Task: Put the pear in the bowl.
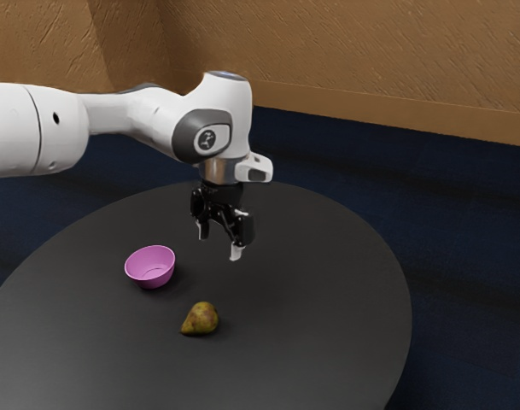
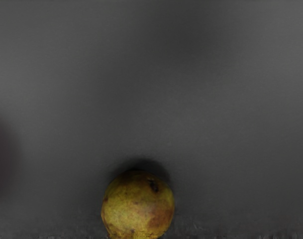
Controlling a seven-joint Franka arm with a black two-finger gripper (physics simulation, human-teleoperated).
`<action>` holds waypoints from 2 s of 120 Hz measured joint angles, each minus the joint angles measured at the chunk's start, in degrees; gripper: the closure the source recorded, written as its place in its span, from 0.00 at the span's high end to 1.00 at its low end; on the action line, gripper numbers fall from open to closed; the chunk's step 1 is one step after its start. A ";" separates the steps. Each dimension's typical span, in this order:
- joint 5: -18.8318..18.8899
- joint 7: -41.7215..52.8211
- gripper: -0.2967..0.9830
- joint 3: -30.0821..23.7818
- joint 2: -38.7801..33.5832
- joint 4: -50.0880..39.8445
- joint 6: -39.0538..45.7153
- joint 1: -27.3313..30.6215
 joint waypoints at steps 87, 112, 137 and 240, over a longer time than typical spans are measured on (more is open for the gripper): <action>1.71 7.20 0.77 1.83 -1.07 -24.17 27.92 -1.21; 1.73 8.17 0.77 2.43 -1.16 -26.29 30.47 -1.28; 1.79 8.92 0.77 2.89 -1.22 -27.58 32.01 -1.60; 2.18 10.08 0.51 2.93 -3.09 -30.51 35.42 -1.83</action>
